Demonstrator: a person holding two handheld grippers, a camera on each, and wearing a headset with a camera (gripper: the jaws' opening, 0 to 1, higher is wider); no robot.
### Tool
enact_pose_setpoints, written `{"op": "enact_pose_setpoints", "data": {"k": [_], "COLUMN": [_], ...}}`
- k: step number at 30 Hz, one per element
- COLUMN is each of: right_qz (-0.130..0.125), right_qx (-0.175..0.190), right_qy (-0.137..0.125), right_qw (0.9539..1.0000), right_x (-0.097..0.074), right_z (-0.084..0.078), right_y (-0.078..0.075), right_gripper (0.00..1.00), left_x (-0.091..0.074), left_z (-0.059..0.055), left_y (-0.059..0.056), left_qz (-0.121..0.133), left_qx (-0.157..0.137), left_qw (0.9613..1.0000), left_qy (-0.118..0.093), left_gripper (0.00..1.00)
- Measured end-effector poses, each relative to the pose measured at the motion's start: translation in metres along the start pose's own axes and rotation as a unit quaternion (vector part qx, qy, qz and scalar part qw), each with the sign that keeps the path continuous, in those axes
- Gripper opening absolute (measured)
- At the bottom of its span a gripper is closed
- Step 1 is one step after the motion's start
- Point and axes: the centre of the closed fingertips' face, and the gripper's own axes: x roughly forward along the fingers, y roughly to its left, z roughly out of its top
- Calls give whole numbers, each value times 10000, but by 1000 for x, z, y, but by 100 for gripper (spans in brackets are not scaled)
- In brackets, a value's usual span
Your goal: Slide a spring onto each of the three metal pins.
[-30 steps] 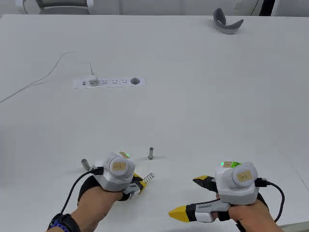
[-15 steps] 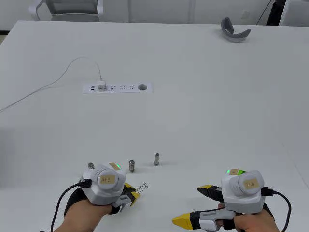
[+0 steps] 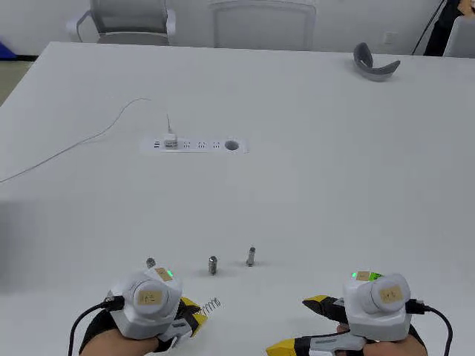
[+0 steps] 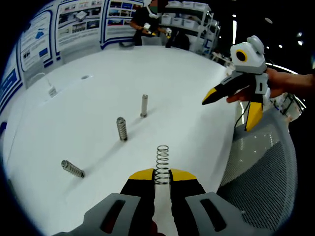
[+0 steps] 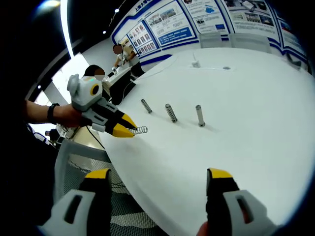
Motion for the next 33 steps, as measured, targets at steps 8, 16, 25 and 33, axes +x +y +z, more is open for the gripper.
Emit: {"op": "enact_pose_setpoints", "data": {"k": [8, 16, 25, 33], "right_qz": [120, 244, 536, 891], "right_qx": [-49, -45, -67, 48], "right_qy": [32, -53, -157, -277], "right_qw": [9999, 9997, 9984, 9956], "right_x": [4, 8, 14, 18], "right_z": [1, 13, 28, 39], "right_y": [6, 10, 23, 38], "right_gripper": [80, 78, 72, 61], "left_x": [-18, -30, -35, -35], "left_z": [3, 16, 20, 23], "left_y": [-8, -12, -21, -33], "left_qz": [19, 0, -67, -182], "left_qx": [53, 171, 331, 455], "left_qw": [9999, 9995, 9990, 9983], "left_qy": [-128, -261, -301, -304], "left_gripper": [11, 11, 11, 11]}}
